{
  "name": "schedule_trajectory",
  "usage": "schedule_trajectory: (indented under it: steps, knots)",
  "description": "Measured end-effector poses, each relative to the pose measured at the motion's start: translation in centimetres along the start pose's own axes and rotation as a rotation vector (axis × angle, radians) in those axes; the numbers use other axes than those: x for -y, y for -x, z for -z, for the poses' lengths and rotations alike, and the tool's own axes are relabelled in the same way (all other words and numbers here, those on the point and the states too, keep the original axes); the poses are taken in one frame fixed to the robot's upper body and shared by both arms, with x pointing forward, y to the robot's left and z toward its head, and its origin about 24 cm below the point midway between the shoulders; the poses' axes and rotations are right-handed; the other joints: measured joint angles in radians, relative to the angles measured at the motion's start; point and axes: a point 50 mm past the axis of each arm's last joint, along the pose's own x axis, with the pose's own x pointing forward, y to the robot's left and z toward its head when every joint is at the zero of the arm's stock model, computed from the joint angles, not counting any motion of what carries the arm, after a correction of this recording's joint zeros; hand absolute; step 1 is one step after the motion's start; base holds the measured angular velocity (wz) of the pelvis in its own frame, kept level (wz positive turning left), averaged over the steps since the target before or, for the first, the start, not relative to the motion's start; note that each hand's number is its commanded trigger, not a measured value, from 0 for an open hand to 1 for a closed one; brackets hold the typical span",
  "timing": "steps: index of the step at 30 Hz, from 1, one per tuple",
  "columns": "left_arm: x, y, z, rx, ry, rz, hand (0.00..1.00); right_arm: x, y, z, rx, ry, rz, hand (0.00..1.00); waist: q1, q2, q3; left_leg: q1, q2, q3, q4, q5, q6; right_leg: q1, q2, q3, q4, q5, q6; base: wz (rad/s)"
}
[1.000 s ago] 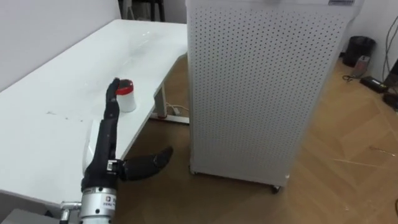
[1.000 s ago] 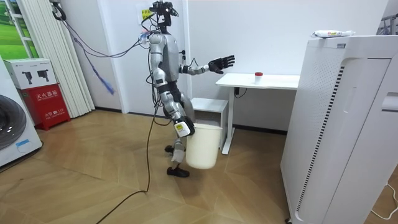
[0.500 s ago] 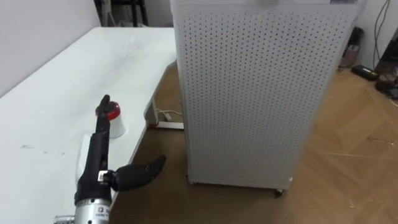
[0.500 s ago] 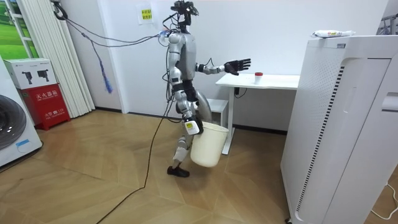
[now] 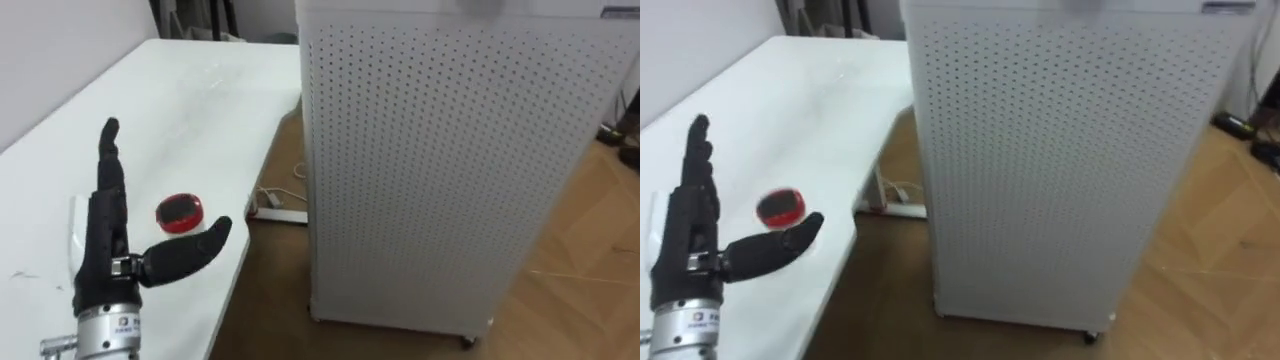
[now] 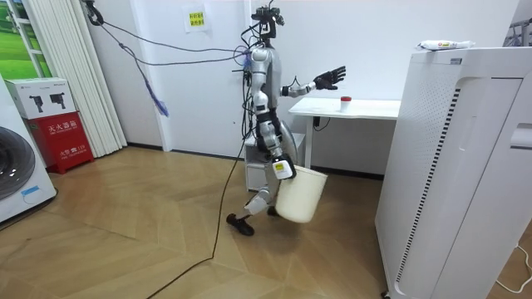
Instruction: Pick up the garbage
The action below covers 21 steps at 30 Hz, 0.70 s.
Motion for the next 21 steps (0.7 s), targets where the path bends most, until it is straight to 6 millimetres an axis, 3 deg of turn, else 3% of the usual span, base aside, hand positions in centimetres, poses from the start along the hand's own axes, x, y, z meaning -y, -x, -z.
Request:
schedule_trajectory:
  steps: [1,3,5,6,7,8,9,14,16,21]
  knots:
    - [0.0,0.1,0.0,0.004,-0.011,-0.012,0.00,-0.1,0.0,-0.2,0.008,0.001,-0.004,1.00,0.007,0.018,0.0041,0.029,0.004,-0.025,-0.027,-0.005,-0.001,-0.017,0.010,0.000,0.012,-0.004,-0.002,0.07]
    - [-0.2,0.1,0.0,0.008,-0.005,-0.038,0.00,-0.3,-0.2,-1.0,0.040,0.000,-0.020,1.00,0.009,0.032,0.0080,0.055,0.018,-0.046,-0.078,0.010,-0.006,-0.096,0.034,-0.007,-0.010,-0.056,-0.022,0.22]
    - [-0.2,0.2,-0.1,0.016,-0.001,-0.047,0.00,-0.4,-0.2,-1.3,0.059,-0.017,-0.020,1.00,-0.004,0.030,0.0100,0.084,0.027,-0.086,-0.118,0.025,-0.011,-0.156,0.064,-0.004,-0.206,-0.069,-0.029,0.57]
    - [-0.2,0.3,0.0,0.013,-0.003,-0.049,0.00,-0.3,-0.2,-1.1,0.057,-0.016,-0.017,1.00,-0.008,0.025,0.0086,0.089,0.027,-0.094,-0.124,0.024,-0.015,-0.157,0.065,-0.004,-0.280,-0.063,-0.031,0.63]
    - [-0.3,0.4,0.2,0.004,-0.008,-0.056,0.00,-0.2,-0.2,-1.0,0.057,-0.015,-0.011,1.00,-0.016,0.025,0.0119,0.104,0.027,-0.125,-0.125,0.017,-0.026,-0.158,0.077,-0.004,-0.409,0.023,-0.036,0.73]
    - [-0.2,0.6,0.6,-0.015,-0.015,-0.045,0.00,-0.1,-0.2,-1.0,0.056,-0.010,-0.009,1.00,-0.023,0.032,0.0026,0.113,0.033,-0.161,-0.130,0.013,-0.037,-0.136,0.086,-0.014,-0.454,0.068,-0.051,0.67]
    - [-0.2,0.6,0.6,-0.016,-0.014,-0.043,0.00,-0.1,-0.2,-1.0,0.054,-0.010,-0.008,1.00,-0.023,0.033,-0.0016,0.121,0.039,-0.163,-0.141,0.014,-0.044,-0.124,0.098,-0.019,-0.473,0.071,-0.056,0.47]
    - [-0.4,1.0,0.9,-0.035,-0.024,-0.047,0.00,-0.3,-0.3,-1.3,0.048,0.023,-0.022,1.00,-0.014,0.030,0.0016,0.164,0.066,-0.187,-0.232,0.034,-0.079,-0.049,0.135,-0.061,-0.576,0.087,-0.081,0.19]
    - [-0.4,1.1,0.9,-0.036,-0.023,-0.046,0.00,-0.3,-0.4,-1.5,0.046,0.027,-0.025,1.00,-0.015,0.026,0.0040,0.163,0.078,-0.189,-0.253,0.037,-0.084,-0.047,0.142,-0.066,-0.591,0.089,-0.083,0.11]
    - [0.3,1.8,1.4,-0.070,-0.021,-0.009,0.00,-0.5,-0.5,-1.7,0.039,0.042,-0.046,1.00,-0.022,0.012,0.0119,0.166,0.079,-0.207,-0.279,0.041,-0.090,-0.031,0.150,-0.088,-0.629,0.091,-0.087,0.11]
